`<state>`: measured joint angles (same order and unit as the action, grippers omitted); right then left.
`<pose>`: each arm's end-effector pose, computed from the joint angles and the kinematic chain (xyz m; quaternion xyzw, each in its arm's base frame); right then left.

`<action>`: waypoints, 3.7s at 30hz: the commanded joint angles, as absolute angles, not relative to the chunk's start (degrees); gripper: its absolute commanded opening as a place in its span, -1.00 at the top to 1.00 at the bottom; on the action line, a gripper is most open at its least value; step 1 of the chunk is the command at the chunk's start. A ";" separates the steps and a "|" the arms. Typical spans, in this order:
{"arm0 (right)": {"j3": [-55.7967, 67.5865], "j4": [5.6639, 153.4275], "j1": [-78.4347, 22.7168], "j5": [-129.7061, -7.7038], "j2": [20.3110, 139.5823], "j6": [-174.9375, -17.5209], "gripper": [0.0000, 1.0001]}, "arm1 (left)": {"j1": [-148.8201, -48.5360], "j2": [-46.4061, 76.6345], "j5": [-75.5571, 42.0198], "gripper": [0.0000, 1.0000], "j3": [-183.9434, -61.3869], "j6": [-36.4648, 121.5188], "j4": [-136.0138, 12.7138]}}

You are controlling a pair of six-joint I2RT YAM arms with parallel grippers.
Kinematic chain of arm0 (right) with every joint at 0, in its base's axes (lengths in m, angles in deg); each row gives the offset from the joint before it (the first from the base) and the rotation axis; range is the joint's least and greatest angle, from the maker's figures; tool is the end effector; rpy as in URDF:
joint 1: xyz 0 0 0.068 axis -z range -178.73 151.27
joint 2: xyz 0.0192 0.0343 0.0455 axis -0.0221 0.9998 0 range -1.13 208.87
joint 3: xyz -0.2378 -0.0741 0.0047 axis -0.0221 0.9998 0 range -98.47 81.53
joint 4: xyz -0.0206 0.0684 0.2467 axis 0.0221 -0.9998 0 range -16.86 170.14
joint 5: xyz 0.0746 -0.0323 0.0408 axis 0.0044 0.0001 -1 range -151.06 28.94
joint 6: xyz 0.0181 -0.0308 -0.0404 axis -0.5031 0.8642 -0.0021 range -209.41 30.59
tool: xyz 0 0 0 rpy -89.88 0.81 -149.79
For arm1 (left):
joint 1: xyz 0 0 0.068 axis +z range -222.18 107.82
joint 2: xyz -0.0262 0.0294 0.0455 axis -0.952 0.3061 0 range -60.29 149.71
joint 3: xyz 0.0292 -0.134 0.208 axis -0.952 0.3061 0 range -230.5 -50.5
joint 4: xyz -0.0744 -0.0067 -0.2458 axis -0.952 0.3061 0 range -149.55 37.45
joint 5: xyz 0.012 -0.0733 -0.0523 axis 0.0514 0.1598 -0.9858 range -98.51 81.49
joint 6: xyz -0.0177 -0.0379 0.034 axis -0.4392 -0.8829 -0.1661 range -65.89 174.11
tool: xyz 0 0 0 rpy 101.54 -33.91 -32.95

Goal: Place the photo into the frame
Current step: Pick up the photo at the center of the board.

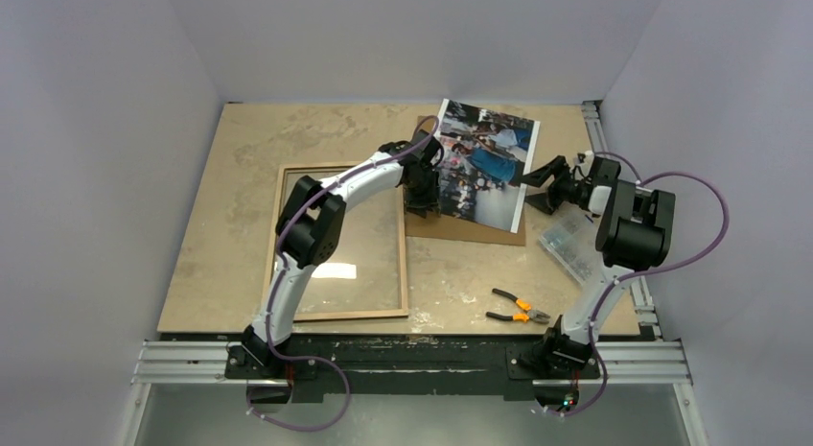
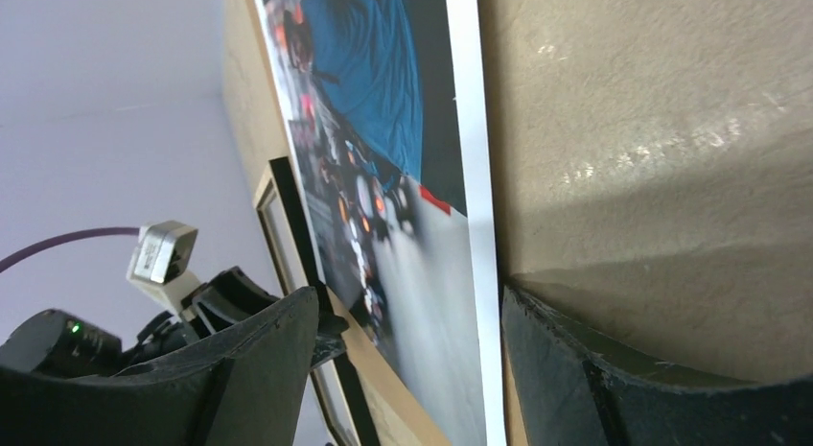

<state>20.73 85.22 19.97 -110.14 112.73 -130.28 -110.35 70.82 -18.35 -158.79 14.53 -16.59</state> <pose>0.3630 -0.0945 0.1043 0.2927 0.8110 0.4432 0.2455 0.3632 -0.2933 0.1566 0.0061 0.9743 -0.1965 0.1101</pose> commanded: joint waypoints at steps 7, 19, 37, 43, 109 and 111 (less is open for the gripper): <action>23.65 95.73 18.94 -116.39 113.05 -136.31 -0.33 | -110.31 72.20 -19.90 0.30 -160.71 15.67 -16.07; 16.10 80.29 18.86 -101.82 114.00 -128.23 -0.39 | -110.32 71.89 -19.74 0.39 -160.54 15.96 -15.94; 6.24 87.01 18.93 -99.93 126.19 -140.11 -0.25 | -110.32 71.97 -20.73 0.50 -160.62 16.27 -16.32; 6.00 97.05 18.15 -107.47 128.59 -145.06 0.12 | -110.34 72.47 -21.34 0.53 -160.89 16.31 -16.38; 20.66 65.68 9.91 -102.05 73.19 -125.65 1.00 | -107.70 42.45 -7.40 -0.10 -133.93 17.35 -11.13; 19.60 63.43 9.89 -101.35 70.68 -125.22 1.00 | -109.86 44.34 -5.74 -0.07 -134.03 17.37 -10.59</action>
<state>22.99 70.95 9.91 -103.96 75.84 -128.55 -106.16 41.53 -12.19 -134.55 15.74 -16.06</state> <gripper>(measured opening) 0.003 0.547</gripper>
